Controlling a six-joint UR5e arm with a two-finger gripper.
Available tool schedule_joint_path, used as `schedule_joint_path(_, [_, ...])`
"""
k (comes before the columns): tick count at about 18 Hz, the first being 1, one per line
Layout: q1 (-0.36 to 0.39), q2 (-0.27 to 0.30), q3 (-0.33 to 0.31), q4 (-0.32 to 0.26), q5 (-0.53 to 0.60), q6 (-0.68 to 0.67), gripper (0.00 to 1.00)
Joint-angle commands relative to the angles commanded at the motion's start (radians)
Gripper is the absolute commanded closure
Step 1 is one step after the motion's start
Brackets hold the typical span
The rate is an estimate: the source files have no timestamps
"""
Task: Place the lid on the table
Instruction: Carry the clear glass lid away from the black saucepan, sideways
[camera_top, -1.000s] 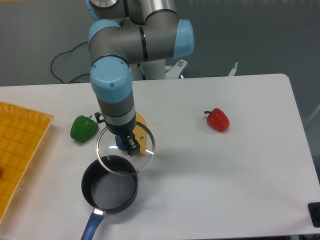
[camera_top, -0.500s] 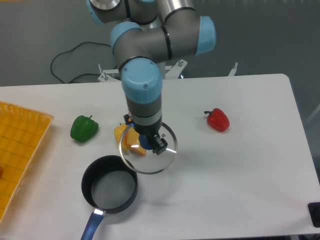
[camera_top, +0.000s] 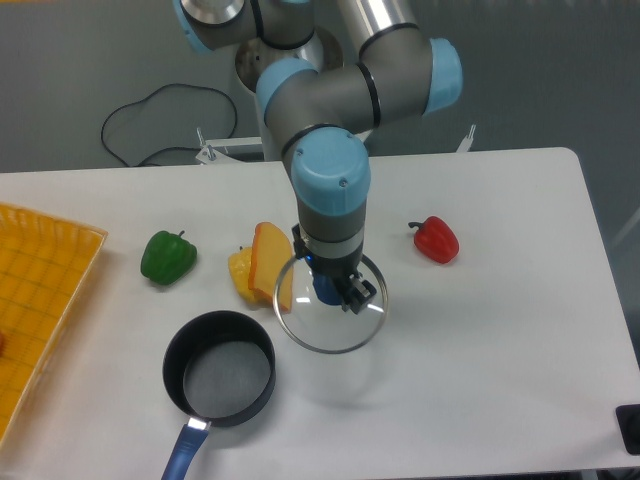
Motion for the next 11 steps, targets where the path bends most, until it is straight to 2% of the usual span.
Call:
schedule_joint_path(3, [0.011, -0.008, -0.002, 0.008, 0.044, 0.005, 0.44])
schedule_joint_path(11, [0.018, -0.043, -0.02, 0.058, 0.061, 0.005, 0.43])
